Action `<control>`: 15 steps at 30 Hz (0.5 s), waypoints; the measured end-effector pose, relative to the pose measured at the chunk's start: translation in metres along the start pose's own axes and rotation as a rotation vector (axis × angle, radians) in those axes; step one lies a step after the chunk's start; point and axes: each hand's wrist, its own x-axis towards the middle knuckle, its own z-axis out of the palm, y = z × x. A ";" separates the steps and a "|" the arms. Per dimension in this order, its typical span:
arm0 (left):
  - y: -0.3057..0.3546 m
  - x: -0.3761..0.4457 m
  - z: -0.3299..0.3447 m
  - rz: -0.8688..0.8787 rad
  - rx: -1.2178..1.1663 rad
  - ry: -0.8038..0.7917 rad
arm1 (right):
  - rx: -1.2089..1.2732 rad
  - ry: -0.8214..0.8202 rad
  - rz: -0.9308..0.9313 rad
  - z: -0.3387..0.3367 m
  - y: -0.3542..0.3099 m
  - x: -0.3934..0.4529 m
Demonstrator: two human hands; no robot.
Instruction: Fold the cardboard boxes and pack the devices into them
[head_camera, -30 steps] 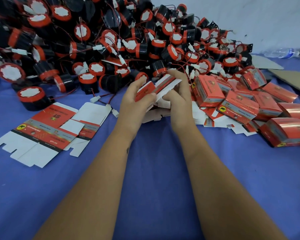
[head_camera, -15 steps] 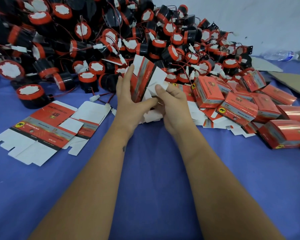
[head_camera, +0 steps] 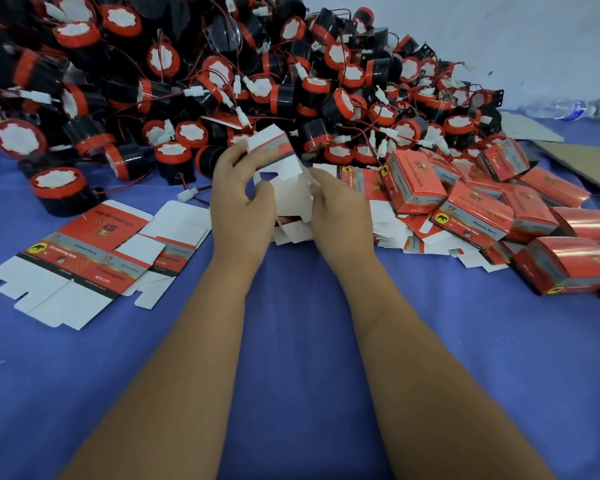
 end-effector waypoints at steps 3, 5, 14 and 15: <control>0.004 -0.002 0.001 0.067 -0.008 -0.061 | 0.333 0.190 0.021 -0.004 -0.005 -0.001; 0.004 -0.003 0.002 0.141 0.024 -0.106 | 0.448 0.251 0.076 -0.005 -0.008 0.000; 0.003 -0.001 -0.001 0.114 0.331 -0.234 | 0.424 0.140 0.165 -0.006 -0.003 0.001; 0.003 -0.001 0.000 0.125 0.329 -0.258 | 0.439 0.143 0.197 -0.006 -0.002 0.001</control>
